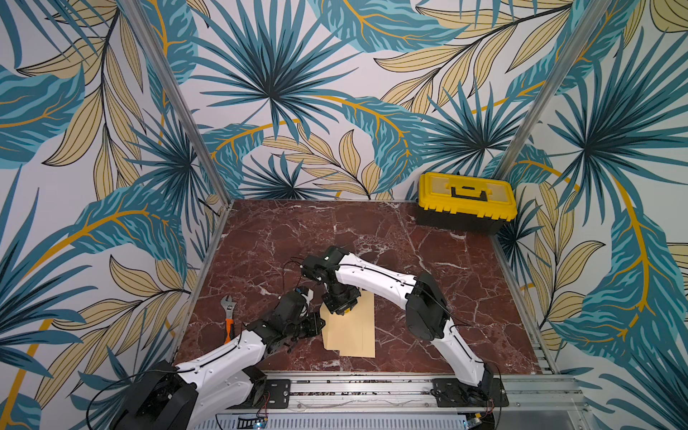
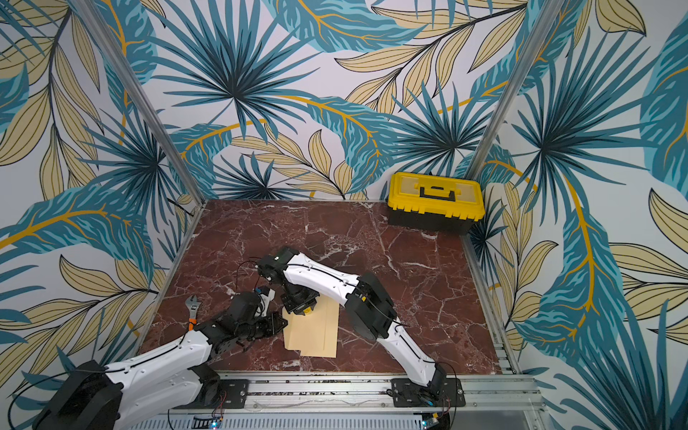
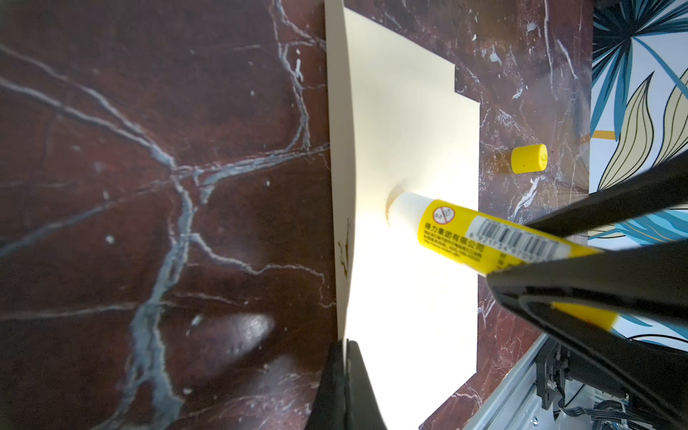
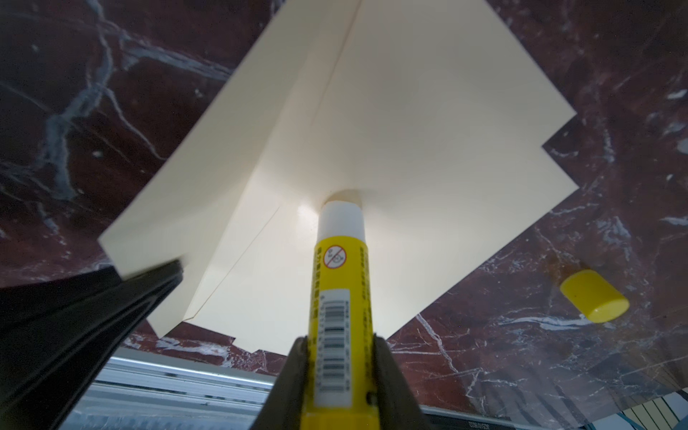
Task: Seal the envelope with a glue stick
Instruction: Apply the envelope at the center of the board.
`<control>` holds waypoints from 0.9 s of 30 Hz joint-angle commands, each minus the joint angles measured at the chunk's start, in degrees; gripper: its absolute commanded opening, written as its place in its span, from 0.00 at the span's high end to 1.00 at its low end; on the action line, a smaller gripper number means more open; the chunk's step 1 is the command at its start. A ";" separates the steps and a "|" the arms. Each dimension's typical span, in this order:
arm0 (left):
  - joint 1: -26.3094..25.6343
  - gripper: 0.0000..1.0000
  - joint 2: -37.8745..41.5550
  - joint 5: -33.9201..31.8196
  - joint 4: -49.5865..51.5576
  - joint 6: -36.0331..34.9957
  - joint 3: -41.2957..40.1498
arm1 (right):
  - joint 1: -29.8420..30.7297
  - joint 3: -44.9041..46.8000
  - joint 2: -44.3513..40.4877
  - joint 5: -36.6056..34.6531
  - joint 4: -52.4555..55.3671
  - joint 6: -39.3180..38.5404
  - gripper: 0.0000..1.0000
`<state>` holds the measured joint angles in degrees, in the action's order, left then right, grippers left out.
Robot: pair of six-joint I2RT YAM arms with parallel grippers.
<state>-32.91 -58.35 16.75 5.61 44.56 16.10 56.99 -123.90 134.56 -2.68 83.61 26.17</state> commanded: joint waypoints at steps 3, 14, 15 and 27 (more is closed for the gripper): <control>0.23 1.00 0.92 -0.13 0.70 0.12 -0.89 | -0.50 -1.78 5.06 -3.20 -1.87 0.96 1.00; 0.17 1.00 1.13 -1.15 0.99 0.09 -0.89 | -0.65 -1.64 3.47 8.56 3.98 -2.86 1.00; 0.21 1.00 1.13 -1.11 0.79 0.09 -0.97 | -0.62 -1.54 3.56 8.82 4.30 -3.22 1.00; 0.12 1.00 0.51 0.15 -1.03 -0.77 -1.68 | -1.88 -7.91 9.00 9.71 8.91 -4.45 1.00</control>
<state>-32.91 -58.06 16.73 5.52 44.45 15.59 55.53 -131.48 139.39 7.31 90.94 22.22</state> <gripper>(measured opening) 0.045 0.269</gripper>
